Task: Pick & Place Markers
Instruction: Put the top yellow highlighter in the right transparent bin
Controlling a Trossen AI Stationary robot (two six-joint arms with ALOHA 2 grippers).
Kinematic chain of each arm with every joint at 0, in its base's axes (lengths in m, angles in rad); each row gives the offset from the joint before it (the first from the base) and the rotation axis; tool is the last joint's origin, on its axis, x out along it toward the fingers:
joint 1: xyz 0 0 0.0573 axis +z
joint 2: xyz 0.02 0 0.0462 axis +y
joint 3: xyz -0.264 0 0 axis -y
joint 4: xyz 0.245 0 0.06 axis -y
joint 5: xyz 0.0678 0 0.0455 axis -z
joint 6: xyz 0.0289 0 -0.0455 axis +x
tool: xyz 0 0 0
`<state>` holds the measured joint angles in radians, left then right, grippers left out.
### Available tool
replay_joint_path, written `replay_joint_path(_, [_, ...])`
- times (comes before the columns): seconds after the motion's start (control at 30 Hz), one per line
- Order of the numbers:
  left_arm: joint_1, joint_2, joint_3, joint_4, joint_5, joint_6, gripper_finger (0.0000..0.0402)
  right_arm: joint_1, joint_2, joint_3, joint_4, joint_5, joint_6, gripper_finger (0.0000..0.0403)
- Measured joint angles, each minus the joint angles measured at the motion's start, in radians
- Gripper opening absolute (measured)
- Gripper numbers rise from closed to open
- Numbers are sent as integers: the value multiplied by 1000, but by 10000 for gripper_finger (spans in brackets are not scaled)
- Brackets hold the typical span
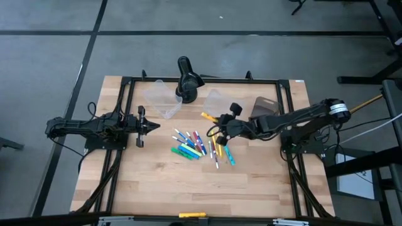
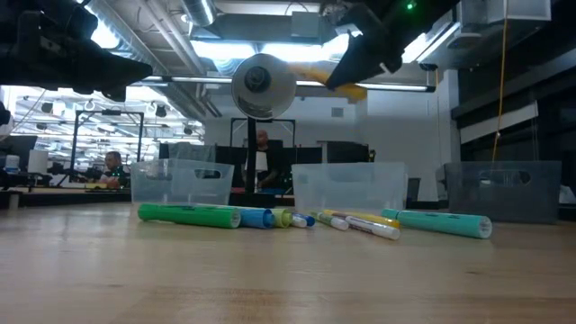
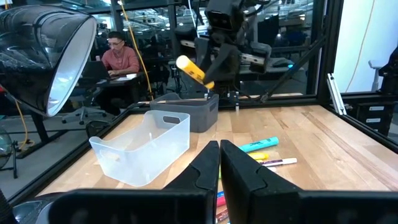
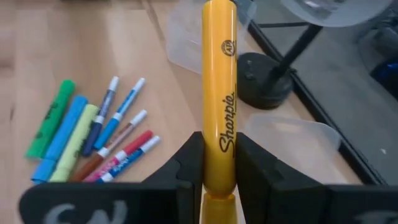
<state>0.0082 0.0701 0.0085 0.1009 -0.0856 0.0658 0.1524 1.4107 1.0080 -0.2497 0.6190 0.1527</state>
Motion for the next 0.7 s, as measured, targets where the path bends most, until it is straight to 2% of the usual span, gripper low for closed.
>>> replay_joint_path(0.3, [0,0,0,0,0,0,8,-23,-65,0,-131,104,61,68])
replay_joint_path(0.7, [0,0,0,0,0,0,8,-150,-72,0,-192,105,75,68])
